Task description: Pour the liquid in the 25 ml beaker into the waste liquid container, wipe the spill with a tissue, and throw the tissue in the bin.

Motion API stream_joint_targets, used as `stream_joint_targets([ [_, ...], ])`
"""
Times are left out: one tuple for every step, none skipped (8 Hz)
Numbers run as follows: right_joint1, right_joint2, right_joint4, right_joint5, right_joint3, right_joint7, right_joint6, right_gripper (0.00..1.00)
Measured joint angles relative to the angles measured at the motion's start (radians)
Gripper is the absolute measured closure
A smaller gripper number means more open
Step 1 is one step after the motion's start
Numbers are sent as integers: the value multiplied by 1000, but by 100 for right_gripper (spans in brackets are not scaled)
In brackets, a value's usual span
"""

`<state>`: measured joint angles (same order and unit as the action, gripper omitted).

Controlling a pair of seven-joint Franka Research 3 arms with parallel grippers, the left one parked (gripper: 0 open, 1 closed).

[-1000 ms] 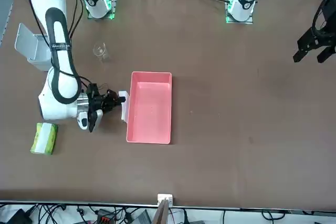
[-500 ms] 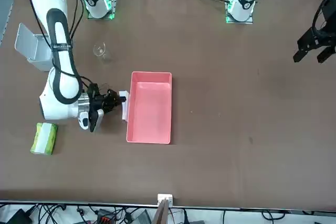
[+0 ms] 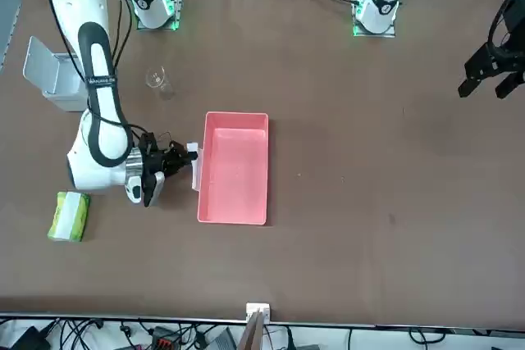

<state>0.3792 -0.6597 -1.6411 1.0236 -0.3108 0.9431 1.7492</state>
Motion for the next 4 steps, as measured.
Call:
stream_joint_targets([
  [0,-5,0,0,0,2,1,97],
  [0,-6,0,0,0,8,3,97],
  [0,-8,0,0,0,15,8,97],
  [0,-12,0,0,0,19,12,97],
])
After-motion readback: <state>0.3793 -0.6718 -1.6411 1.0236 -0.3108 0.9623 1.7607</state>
